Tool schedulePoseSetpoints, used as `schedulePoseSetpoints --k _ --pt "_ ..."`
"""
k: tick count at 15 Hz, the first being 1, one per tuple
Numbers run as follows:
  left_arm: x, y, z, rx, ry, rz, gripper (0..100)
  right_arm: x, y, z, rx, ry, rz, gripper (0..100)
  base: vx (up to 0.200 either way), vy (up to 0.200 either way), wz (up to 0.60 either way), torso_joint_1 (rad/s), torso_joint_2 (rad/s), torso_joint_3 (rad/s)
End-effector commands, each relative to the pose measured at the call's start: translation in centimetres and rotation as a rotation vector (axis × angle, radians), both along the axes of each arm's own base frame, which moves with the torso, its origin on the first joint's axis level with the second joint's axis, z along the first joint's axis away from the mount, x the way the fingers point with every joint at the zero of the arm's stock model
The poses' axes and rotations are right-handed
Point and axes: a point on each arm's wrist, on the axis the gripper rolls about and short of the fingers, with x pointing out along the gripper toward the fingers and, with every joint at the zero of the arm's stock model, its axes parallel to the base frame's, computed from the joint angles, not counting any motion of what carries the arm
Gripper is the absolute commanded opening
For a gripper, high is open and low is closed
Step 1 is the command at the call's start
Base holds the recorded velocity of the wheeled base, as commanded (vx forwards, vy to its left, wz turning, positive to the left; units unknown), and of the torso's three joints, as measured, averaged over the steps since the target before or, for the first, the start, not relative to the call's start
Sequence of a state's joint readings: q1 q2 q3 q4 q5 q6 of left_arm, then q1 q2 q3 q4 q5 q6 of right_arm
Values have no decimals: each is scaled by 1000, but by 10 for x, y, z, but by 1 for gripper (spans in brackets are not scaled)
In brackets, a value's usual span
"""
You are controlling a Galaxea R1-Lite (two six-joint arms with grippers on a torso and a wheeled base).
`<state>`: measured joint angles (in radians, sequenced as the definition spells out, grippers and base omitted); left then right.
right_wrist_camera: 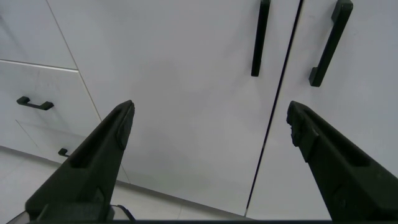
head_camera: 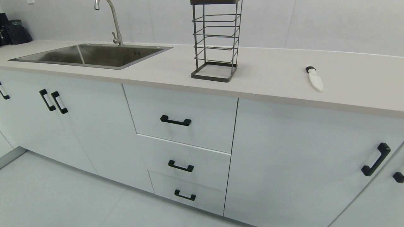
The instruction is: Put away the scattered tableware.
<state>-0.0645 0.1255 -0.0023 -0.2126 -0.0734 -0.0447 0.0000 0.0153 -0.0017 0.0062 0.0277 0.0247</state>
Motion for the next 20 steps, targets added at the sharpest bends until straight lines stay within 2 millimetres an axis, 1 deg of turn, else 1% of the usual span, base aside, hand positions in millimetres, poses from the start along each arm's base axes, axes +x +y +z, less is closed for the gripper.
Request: schedulePoseSetpoints --k 1,2,3,4,5,7,8,11,13,15,16,17,20 --pt "-10 0 -20 7 57 89 100 0 0 0 0 2 -2 100 0 0 0 0 0 0" --pt "-10 1 -17 -6 24 138 100 0 0 0 0 2 1 100 0 0 0 0 0 0" --pt "-10 3 -18 -3 28 227 100 0 0 0 0 2 0 100 0 0 0 0 0 0" --pt "-10 4 -18 1 31 278 100 0 0 0 0 2 1 100 0 0 0 0 0 0" --pt "-11 4 -18 16 35 287 100 0 0 0 0 2 0 100 0 0 0 0 0 0" --pt "-10 2 -18 19 39 173 100 0 0 0 0 2 0 100 0 0 0 0 0 0" --pt "-10 1 -18 8 38 143 100 0 0 0 0 2 1 100 0 0 0 0 0 0" --pt "-10 1 -18 5 26 138 100 0 0 0 -2 2 -2 100 0 0 0 0 0 0" --pt "-10 2 -18 34 29 188 100 0 0 0 -2 2 -3 100 0 0 0 0 0 0" --pt "-8 1 -18 66 77 146 100 0 0 0 -2 2 -2 100 0 0 0 0 0 0" --pt "-7 1 -22 57 110 126 100 0 0 0 0 2 -2 100 0 0 0 0 0 0" --pt "-8 0 -24 60 107 92 100 0 0 0 -2 2 -2 100 0 0 0 0 0 0" --pt "-10 0 -25 59 87 93 100 0 0 0 -2 3 -2 100 0 0 0 0 0 0"
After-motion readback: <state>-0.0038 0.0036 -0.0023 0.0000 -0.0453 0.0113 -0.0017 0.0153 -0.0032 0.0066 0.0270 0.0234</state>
